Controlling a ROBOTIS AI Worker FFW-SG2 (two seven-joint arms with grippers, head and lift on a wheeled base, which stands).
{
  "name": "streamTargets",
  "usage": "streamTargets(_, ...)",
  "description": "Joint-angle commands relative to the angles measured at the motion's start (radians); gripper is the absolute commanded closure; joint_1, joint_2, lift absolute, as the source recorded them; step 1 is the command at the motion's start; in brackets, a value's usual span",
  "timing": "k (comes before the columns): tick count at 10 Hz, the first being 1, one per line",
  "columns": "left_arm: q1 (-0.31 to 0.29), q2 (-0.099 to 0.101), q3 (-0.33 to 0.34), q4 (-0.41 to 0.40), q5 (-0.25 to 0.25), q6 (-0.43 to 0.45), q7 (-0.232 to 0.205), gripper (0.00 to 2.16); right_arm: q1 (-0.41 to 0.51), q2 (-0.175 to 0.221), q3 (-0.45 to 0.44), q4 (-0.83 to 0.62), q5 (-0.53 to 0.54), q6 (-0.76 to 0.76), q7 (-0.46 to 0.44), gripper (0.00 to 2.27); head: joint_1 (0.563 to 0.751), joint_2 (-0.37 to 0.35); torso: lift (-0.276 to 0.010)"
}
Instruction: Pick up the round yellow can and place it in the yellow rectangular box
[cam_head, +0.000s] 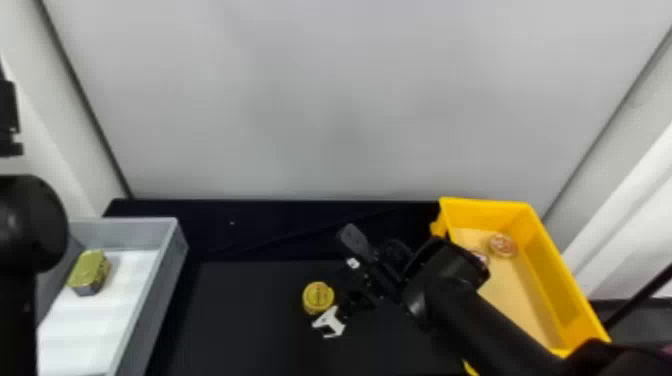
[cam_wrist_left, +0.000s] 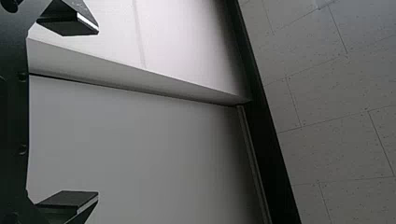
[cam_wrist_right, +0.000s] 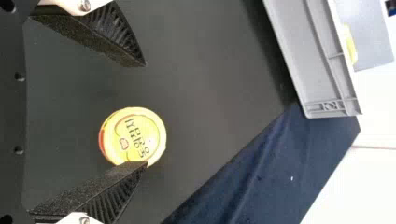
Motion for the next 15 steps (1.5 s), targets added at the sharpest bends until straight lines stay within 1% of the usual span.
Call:
streamTargets(1, 0.002, 0.000, 0.000, 0.001, 0.000, -0.002, 0.000, 0.05, 0.000, -0.013, 0.024, -0.008, 0.037, -0.025, -0.001, 0.00, 0.694, -0.078, -0.002)
streamTargets(4, 0.002, -0.002, -0.005, 0.008, 0.000, -0.011, -0.002, 0.04, -0.005, -0.010, 0.021, 0.024, 0.042, -0.050, -0.019, 0.00, 0.694, -0.078, -0.002)
streamTargets(7, 0.010, -0.002, 0.000, 0.011, 0.000, -0.028, -0.006, 0.03, -0.007, 0.007, -0.008, 0.085, 0.060, -0.087, -0.075, 0.00, 0.694, -0.078, -0.002)
streamTargets(10, 0.019, -0.003, 0.008, 0.011, 0.000, -0.046, -0.011, 0.03, 0.006, 0.035, -0.102, 0.122, 0.060, -0.122, -0.102, 0.00, 0.694, -0.078, -0.002)
streamTargets(12, 0.027, -0.003, 0.015, 0.011, 0.000, -0.052, -0.018, 0.03, 0.032, 0.062, -0.199, 0.130, 0.059, -0.144, -0.113, 0.00, 0.694, -0.078, -0.002)
streamTargets(15, 0.030, -0.003, 0.020, 0.007, 0.000, -0.054, -0.026, 0.03, 0.039, 0.062, -0.182, 0.122, 0.066, -0.156, -0.131, 0.00, 0.694, -0.078, -0.002)
